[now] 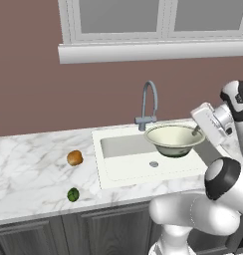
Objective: Remove the potato and avocado from the sink. Then move the bowl and cup from the counter to the sink for washing.
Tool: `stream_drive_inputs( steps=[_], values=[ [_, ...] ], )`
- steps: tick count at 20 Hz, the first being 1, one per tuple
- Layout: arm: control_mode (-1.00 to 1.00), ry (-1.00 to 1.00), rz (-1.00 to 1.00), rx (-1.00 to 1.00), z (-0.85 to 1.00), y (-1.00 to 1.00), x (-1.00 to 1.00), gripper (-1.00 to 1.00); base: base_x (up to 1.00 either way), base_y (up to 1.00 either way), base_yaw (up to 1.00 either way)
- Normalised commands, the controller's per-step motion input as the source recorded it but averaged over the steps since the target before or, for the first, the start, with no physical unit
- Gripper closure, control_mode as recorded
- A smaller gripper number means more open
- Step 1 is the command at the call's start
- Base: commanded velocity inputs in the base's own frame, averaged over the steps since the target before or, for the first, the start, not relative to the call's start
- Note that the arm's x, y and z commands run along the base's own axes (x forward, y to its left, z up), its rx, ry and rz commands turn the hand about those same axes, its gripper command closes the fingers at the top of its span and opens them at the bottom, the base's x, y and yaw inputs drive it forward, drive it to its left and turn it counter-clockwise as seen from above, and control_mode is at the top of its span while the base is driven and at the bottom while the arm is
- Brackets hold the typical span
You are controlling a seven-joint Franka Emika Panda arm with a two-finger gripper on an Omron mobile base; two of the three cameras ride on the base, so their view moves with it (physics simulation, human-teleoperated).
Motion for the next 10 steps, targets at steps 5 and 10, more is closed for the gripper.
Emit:
stream_drive_inputs(
  steps=[5, 10],
  values=[
    [-1.0, -0.01, 0.0, 0.0, -0.19, 0.0, 0.21, 1.0, 0.0, 0.0, 0.0],
    [-1.0, 0.0, 0.0, 0.01, -0.18, 0.0, 0.21, 1.0, 0.0, 0.0, 0.0]
  ],
)
